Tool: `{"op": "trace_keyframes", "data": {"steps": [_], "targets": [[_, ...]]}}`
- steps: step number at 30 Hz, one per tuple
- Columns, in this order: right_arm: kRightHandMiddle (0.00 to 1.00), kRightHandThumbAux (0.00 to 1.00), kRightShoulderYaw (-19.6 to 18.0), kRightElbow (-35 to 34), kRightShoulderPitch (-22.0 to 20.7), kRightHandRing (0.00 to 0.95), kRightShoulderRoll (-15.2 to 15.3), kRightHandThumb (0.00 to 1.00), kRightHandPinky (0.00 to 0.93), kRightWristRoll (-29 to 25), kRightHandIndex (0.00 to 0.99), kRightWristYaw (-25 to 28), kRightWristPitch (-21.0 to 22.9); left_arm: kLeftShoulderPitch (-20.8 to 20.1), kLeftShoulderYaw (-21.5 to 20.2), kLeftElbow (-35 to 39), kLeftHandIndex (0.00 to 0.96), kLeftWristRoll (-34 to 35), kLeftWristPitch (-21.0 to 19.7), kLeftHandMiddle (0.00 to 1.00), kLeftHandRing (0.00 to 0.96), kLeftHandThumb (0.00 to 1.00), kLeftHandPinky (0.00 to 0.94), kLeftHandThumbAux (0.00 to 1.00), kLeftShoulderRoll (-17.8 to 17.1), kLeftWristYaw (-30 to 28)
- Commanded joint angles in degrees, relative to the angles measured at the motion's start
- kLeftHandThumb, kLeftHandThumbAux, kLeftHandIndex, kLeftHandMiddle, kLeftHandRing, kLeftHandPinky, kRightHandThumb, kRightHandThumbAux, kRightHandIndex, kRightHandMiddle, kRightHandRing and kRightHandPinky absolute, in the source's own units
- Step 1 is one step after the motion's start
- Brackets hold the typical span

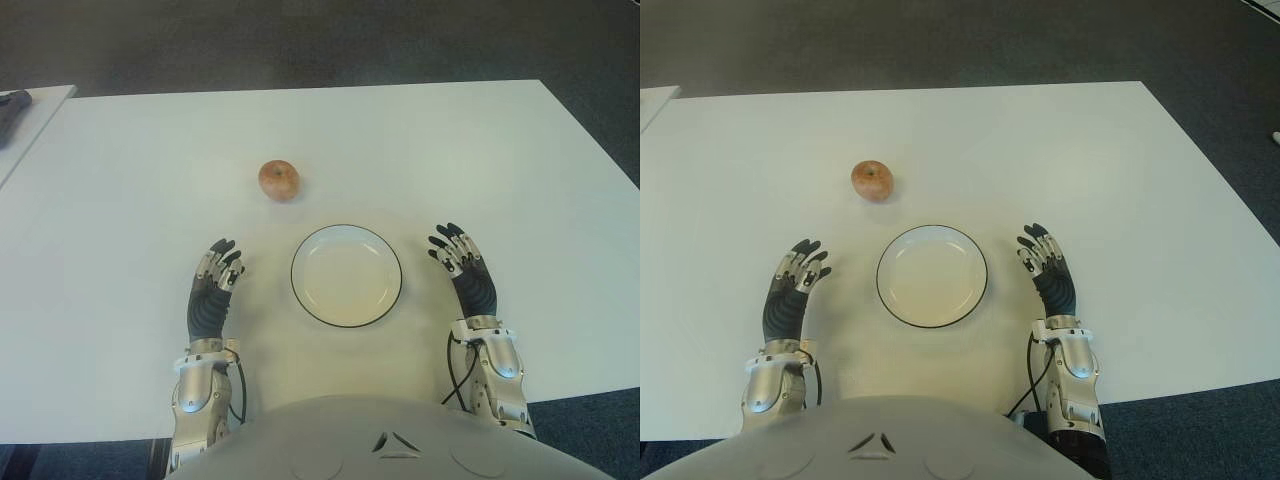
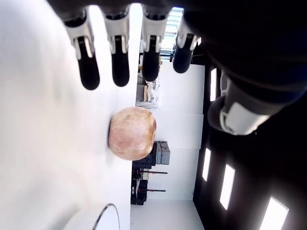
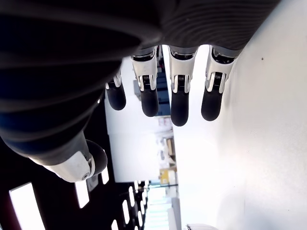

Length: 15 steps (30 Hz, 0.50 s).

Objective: Put the apples into the plate.

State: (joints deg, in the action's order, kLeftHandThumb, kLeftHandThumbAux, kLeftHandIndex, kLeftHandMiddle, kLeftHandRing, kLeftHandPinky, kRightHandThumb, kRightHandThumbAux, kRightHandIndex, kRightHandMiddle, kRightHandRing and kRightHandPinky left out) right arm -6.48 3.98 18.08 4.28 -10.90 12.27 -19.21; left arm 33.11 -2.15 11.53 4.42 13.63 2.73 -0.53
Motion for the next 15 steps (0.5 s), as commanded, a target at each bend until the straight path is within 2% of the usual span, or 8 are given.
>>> {"op": "trace_keyframes", "data": {"steps": [1, 9, 15], "targets": [[0.157, 0.609, 0.2, 0.4, 0.1, 0.183, -0.4, 0.339, 0.223, 0.5, 0.112, -0.3, 0.6, 0.1, -0.4, 0.7, 0.155, -0.7, -1.0, 0.163, 0.19, 0.192, 0.239, 0.535, -0.6, 0.2], [0.149, 0.604, 0.4, 0.6, -0.1, 0.173, -0.5, 0.349, 0.215, 0.6, 0.11, -0.6, 0.7, -0.7, -1.8, 4.2, 0.136, -1.5, -3.1, 0.144, 0.171, 0.189, 0.209, 0.541, -1.9, 0.5], [0.153, 0.603, 0.6, 0.8, -0.3, 0.178, -0.6, 0.344, 0.22, 1.2, 0.114, -1.2, 0.8, -2.3, -5.3, 13.4, 0.1, -4.5, -8.5, 0.107, 0.131, 0.177, 0.167, 0.547, -5.2, 0.9]]}}
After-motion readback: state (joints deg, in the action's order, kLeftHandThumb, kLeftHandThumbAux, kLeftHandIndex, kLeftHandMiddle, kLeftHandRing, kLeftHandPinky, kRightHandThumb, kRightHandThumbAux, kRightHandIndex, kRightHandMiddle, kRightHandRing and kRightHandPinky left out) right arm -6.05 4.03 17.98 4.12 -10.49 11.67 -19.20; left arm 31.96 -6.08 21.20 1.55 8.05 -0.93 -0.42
